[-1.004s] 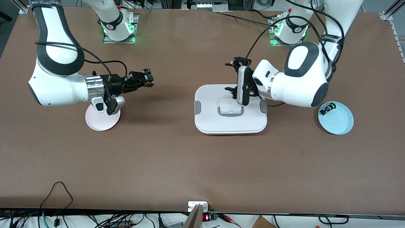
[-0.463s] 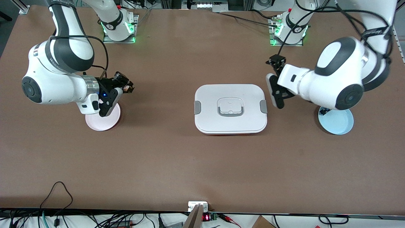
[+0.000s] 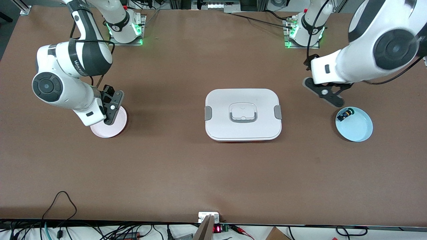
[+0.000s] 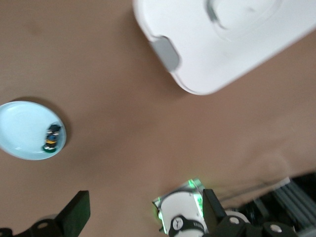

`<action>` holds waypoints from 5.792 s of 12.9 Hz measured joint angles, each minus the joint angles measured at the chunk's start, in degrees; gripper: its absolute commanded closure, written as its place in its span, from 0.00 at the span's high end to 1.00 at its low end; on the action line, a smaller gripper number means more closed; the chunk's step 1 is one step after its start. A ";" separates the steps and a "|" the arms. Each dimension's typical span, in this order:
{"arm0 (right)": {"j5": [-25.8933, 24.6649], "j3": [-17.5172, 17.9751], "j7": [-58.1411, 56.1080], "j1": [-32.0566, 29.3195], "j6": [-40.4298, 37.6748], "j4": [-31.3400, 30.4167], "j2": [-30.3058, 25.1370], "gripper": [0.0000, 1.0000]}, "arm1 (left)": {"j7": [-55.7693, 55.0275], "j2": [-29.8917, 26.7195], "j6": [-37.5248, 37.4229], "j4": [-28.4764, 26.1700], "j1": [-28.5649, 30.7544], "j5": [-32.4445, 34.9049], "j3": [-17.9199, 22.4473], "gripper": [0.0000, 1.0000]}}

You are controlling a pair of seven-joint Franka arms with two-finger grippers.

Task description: Transfer orange switch to right arm and place

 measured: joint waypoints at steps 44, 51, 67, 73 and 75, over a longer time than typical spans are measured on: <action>5.79 4.34 54.03 -6.39 -8.45 -0.69 -2.59 1.00 | -10.82 -14.41 19.06 -17.90 -2.56 0.04 16.05 1.00; 4.76 -2.62 56.03 -6.99 -9.48 11.70 -6.64 1.00 | -10.82 -14.42 19.06 -17.74 -2.61 0.04 15.98 1.00; 2.67 -6.82 60.01 -4.69 -14.39 7.11 -14.23 1.00 | -10.82 -14.43 18.99 -17.65 -2.67 0.04 15.04 1.00; 2.68 -6.82 60.02 -4.69 -14.20 9.34 -14.55 1.00 | -10.82 -14.43 18.95 -17.65 -2.67 0.04 15.04 1.00; 2.68 -6.82 60.01 -4.69 -14.19 9.49 -14.55 1.00 | -10.82 -14.43 18.95 -17.65 -2.67 0.04 15.04 1.00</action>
